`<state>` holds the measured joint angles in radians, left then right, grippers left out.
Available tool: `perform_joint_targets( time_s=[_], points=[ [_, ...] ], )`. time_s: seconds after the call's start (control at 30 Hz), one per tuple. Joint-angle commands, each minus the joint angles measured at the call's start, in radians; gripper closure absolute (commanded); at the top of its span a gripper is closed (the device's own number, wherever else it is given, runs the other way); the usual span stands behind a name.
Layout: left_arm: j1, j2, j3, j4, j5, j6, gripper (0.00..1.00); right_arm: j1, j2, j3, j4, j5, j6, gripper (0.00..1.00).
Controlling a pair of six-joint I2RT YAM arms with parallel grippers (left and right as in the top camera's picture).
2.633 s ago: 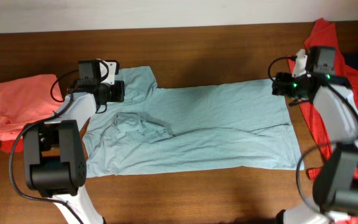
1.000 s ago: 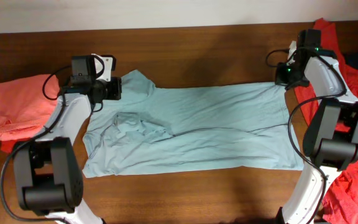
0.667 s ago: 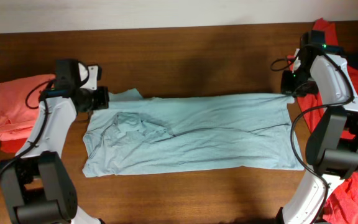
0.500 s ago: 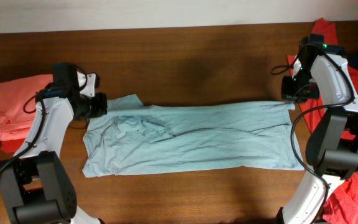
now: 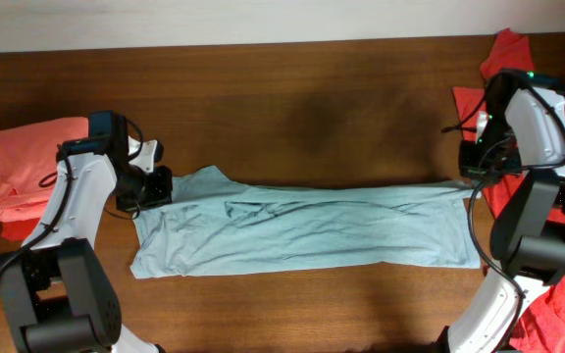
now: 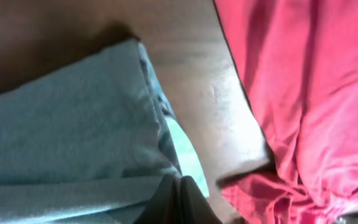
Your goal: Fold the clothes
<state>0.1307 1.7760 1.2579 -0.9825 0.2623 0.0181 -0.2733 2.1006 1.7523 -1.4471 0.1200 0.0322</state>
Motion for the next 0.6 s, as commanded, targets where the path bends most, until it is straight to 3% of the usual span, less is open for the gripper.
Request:
perform_joint_targets(
  time_s=[0.0,0.37,0.57],
  points=[
    [0.003,-0.024,0.000,-0.026,0.011,-0.006,0.99,-0.011,-0.032,-0.004,-0.016,0.031,0.028,0.91],
    [0.003,-0.024,-0.001,-0.116,0.003,-0.005,0.99,-0.011,-0.032,-0.145,0.006,0.019,0.036,0.80],
    [0.003,-0.024,-0.006,-0.151,-0.013,-0.006,0.92,-0.011,-0.032,-0.169,-0.005,0.020,0.036,0.76]
  ],
)
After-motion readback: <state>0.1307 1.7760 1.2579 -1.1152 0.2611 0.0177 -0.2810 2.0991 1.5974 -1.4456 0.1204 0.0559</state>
